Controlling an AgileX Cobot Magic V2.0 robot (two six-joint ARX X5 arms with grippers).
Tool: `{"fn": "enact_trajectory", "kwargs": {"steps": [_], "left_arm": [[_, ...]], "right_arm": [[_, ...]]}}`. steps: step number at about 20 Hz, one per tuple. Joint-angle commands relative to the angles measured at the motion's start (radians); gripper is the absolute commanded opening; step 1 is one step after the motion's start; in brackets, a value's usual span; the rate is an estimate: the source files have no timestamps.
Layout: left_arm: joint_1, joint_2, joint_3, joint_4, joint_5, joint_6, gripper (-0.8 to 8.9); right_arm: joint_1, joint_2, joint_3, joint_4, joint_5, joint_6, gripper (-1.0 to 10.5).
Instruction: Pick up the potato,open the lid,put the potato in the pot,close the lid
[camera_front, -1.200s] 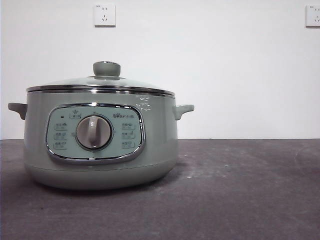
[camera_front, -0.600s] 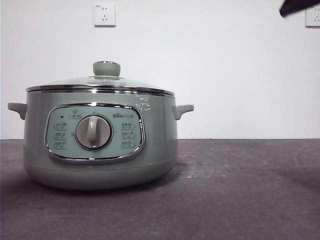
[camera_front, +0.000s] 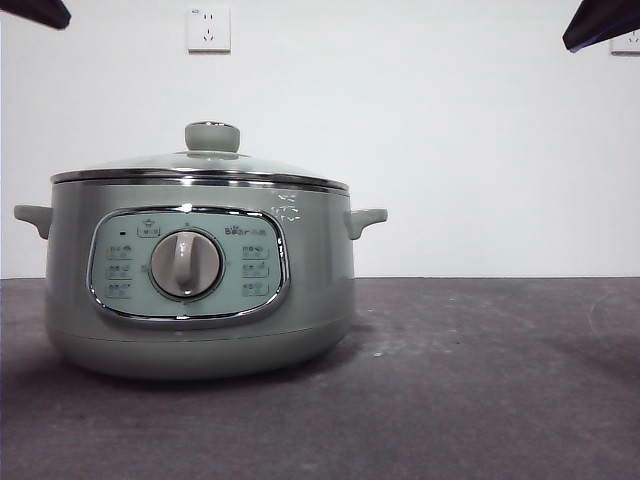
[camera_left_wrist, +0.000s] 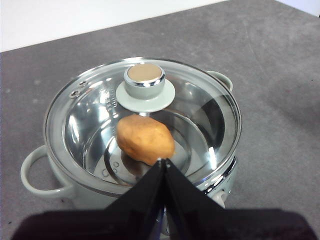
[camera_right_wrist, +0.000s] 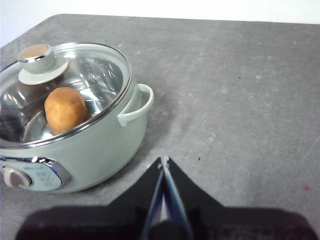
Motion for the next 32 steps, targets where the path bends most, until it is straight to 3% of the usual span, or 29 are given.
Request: {"fn": "enact_trajectory", "kwargs": {"steps": [1,6,9,11,17,20,27,32], "left_arm": [[-0.002,-0.003,-0.003,-0.002,0.0,0.004,-0.03],[-0.002,-0.003,-0.003,-0.004,0.0,0.009,-0.03],[0.028,-0.029,-0.004,-0.004,-0.025,0.136,-0.04],[0.098,-0.068,-0.023,0.007,0.015,0.169,-0.03],[0.412,-0.3,-0.339,0.301,0.177,0.158,-0.03],[0.521,-0.428,-0.488,0.338,0.244,0.155,-0.03],[0.63,-0.591,-0.68,0.333,0.241,0.139,-0.03],[0.665,-0.597,-0.685,0.28,0.24,0.113,-0.03]], "right_arm": [[0.0,-0.004,-0.006,0.002,0.003,0.013,0.0],[0.0,-0.003,-0.006,-0.001,0.003,0.013,0.0],[0.0,-0.003,-0.006,-0.002,0.003,0.013,0.0],[0.0,-0.003,-0.006,-0.005,0.003,0.013,0.0],[0.0,-0.003,-0.006,-0.009,0.003,0.013,0.0],[0.0,-0.003,-0.006,-0.009,0.003,0.013,0.0],[0.0,-0.003,-0.006,-0.009,0.003,0.013,0.0],[0.0,-0.003,-0.006,-0.009,0.003,0.013,0.0]]}}
